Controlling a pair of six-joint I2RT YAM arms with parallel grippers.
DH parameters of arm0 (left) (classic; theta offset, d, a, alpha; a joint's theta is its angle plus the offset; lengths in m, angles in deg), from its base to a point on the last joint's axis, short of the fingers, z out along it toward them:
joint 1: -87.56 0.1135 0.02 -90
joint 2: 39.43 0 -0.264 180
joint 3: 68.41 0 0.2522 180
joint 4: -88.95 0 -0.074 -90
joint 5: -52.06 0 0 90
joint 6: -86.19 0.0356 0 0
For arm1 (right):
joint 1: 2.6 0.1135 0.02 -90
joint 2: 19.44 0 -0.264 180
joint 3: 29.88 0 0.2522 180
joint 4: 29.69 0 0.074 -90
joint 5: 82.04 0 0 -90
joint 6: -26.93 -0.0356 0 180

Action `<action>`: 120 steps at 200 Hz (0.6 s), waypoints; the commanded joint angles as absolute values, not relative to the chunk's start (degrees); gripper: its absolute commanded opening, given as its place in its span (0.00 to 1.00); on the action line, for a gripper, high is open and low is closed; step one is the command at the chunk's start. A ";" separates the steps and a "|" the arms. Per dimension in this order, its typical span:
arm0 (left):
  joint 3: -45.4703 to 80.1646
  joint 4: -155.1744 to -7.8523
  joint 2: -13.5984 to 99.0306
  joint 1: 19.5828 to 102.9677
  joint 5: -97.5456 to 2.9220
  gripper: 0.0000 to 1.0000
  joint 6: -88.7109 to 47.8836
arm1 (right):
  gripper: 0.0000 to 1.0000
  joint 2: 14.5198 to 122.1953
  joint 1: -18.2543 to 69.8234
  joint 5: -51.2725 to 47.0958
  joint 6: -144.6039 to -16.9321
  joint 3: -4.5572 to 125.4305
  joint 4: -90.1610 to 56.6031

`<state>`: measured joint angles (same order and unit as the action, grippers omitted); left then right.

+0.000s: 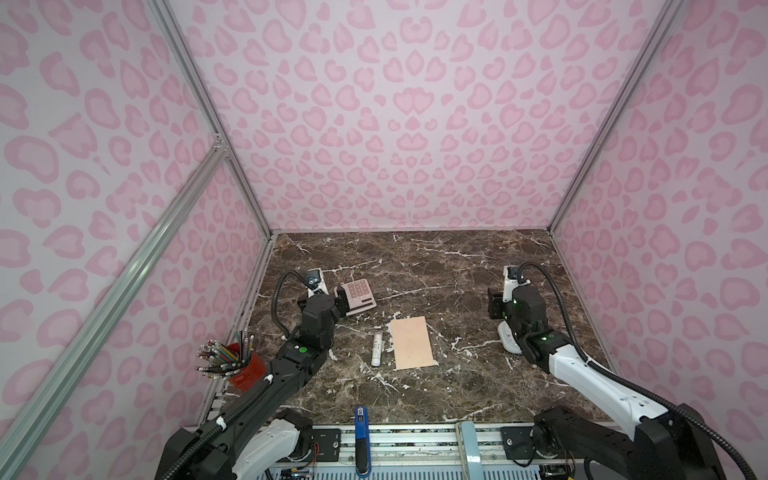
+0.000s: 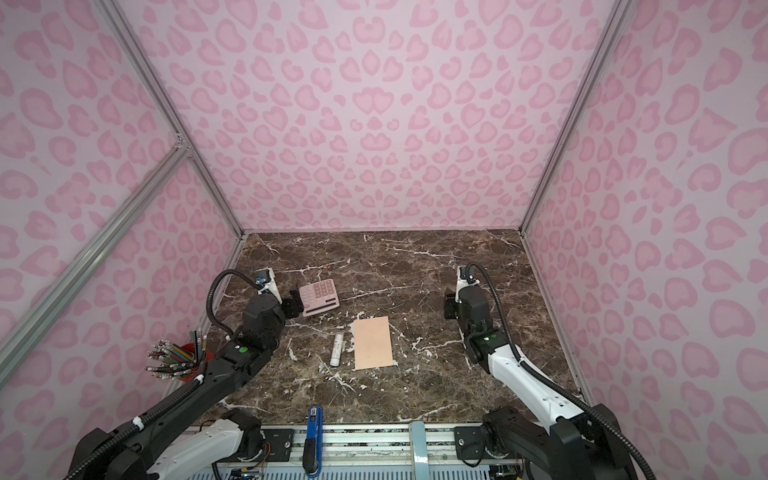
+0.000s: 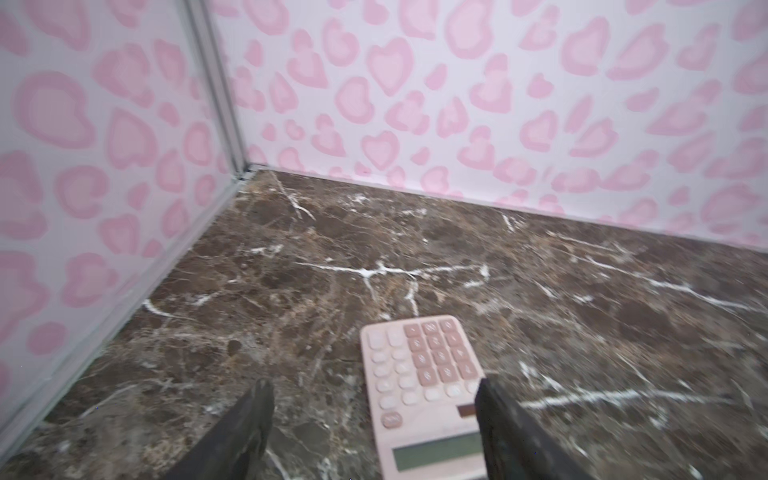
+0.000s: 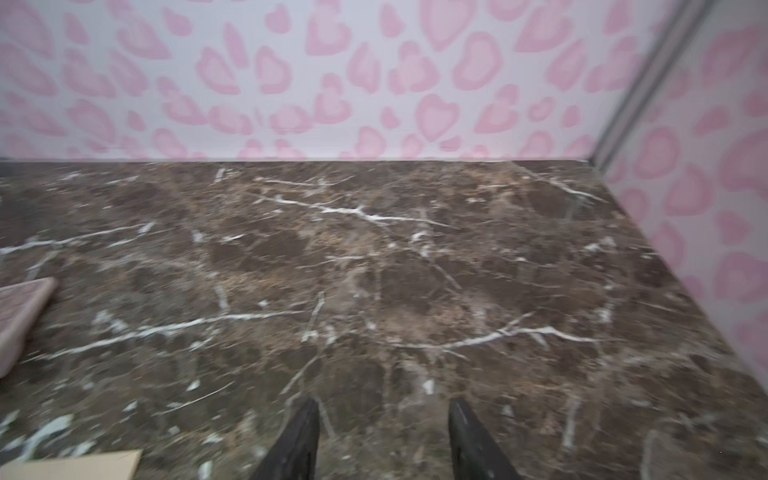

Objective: Place the letter into the envelope and seal it

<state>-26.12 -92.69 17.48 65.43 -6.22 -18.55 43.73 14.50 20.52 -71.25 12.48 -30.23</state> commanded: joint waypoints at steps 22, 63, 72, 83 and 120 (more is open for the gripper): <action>-33.25 -108.39 14.43 71.05 2.92 0.83 -17.35 | 0.57 49.60 8.39 33.19 -64.42 6.39 -52.33; -36.25 -110.82 13.68 73.66 4.01 0.86 -15.58 | 0.57 57.35 5.53 34.17 -64.69 1.42 -64.29; -36.95 -112.03 13.73 73.85 4.32 0.88 -14.87 | 0.57 58.62 5.22 34.34 -64.52 0.37 -67.95; -38.13 -113.70 13.70 74.26 5.36 0.91 -14.73 | 0.57 59.56 4.64 32.97 -64.29 -0.45 -70.86; -40.91 -117.89 15.20 76.61 5.61 0.94 -14.40 | 0.57 67.41 4.08 31.04 -63.86 -2.18 -81.10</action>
